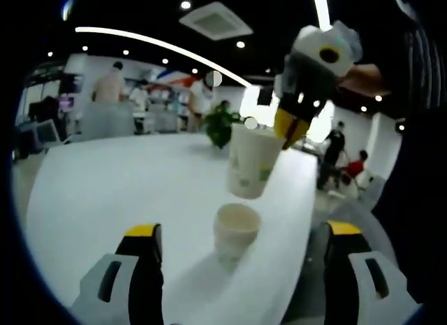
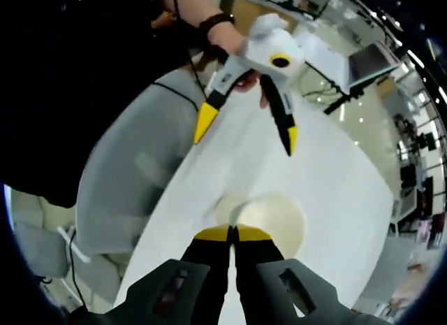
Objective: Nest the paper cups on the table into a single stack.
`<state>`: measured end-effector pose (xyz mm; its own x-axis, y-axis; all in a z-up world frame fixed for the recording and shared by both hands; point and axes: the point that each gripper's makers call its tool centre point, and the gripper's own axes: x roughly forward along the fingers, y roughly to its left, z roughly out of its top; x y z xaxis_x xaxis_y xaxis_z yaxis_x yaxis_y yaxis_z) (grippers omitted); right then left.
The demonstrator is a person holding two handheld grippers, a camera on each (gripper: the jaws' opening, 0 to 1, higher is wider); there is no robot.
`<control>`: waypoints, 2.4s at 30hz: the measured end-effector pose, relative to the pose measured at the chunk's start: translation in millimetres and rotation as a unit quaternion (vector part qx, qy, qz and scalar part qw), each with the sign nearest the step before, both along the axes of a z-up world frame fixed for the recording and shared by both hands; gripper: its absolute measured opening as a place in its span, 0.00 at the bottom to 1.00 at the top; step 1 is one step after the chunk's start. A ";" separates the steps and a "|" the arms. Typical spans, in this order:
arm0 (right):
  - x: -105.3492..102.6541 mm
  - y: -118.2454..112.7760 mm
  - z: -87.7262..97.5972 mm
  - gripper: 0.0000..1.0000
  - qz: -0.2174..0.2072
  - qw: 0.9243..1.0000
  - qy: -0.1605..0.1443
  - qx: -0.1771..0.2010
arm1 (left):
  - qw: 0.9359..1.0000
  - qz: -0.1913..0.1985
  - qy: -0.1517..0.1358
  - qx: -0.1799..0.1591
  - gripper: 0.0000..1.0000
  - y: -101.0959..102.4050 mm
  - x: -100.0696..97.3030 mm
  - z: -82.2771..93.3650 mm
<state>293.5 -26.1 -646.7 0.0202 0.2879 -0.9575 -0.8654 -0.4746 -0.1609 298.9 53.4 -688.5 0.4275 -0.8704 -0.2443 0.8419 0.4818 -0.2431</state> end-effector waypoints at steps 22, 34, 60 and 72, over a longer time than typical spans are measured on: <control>1.9 0.1 -34.1 0.00 0.014 1.000 0.017 -0.010 | 1.000 0.007 0.004 0.011 0.94 7.0 -3.9 -5.5; -0.5 -0.2 -54.8 0.00 0.018 0.999 0.028 -0.018 | 1.000 0.014 0.010 0.010 0.94 10.6 -2.8 -7.4; -1.6 -6.2 -92.9 0.02 -0.005 0.997 0.059 -0.038 | 1.000 0.022 0.021 0.010 0.94 14.5 -4.2 -13.7; -3.4 -5.6 -99.5 0.08 -0.011 0.997 0.067 -0.030 | 0.999 0.028 0.023 0.008 0.94 15.9 -3.9 -14.2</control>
